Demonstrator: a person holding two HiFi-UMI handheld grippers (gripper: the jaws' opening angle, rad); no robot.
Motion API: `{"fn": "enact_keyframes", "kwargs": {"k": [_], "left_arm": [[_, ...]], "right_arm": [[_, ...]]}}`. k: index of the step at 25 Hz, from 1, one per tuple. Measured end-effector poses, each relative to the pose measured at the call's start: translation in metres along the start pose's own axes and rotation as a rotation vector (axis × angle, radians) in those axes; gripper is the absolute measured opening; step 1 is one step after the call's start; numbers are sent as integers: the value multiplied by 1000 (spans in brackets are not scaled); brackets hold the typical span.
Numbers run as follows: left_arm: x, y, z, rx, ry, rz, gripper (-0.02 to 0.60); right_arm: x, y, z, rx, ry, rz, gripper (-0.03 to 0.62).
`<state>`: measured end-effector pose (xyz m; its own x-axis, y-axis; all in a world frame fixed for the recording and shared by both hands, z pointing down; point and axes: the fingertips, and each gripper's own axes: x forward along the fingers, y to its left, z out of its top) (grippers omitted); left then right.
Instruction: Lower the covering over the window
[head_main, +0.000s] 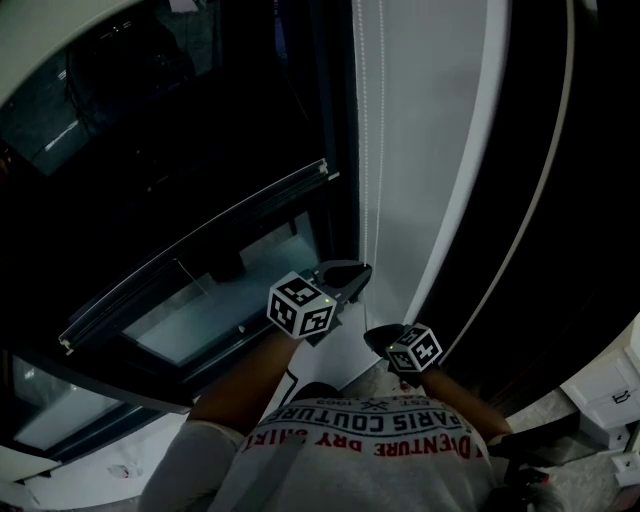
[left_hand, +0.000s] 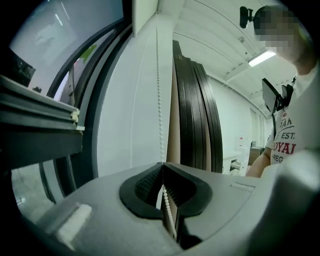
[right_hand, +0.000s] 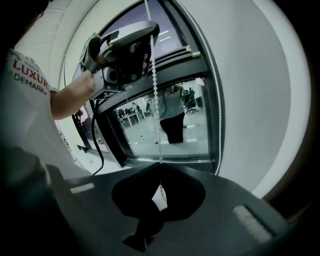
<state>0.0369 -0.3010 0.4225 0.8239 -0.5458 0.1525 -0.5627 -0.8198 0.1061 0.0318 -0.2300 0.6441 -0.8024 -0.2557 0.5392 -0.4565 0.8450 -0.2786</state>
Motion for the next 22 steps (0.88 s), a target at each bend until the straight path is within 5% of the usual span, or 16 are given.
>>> {"fn": "enact_keyframes", "kwargs": {"k": [6,10,17,22], "left_arm": [[-3,4,-17,-49,-16,14,9],[-5,3,-17,-50,-28,12,9],[-8,0,-18,-48,-31,1,9],[-2,-14,-17,-26,-12,-29,8]], "right_arm": [[9,8,-18,-9,16,4,12],[-2,7,-2,-37,0,12,134],[-82,-9,124,-72,-296,-45,167],[-137,21,221,-211,-472,-23,164]]}}
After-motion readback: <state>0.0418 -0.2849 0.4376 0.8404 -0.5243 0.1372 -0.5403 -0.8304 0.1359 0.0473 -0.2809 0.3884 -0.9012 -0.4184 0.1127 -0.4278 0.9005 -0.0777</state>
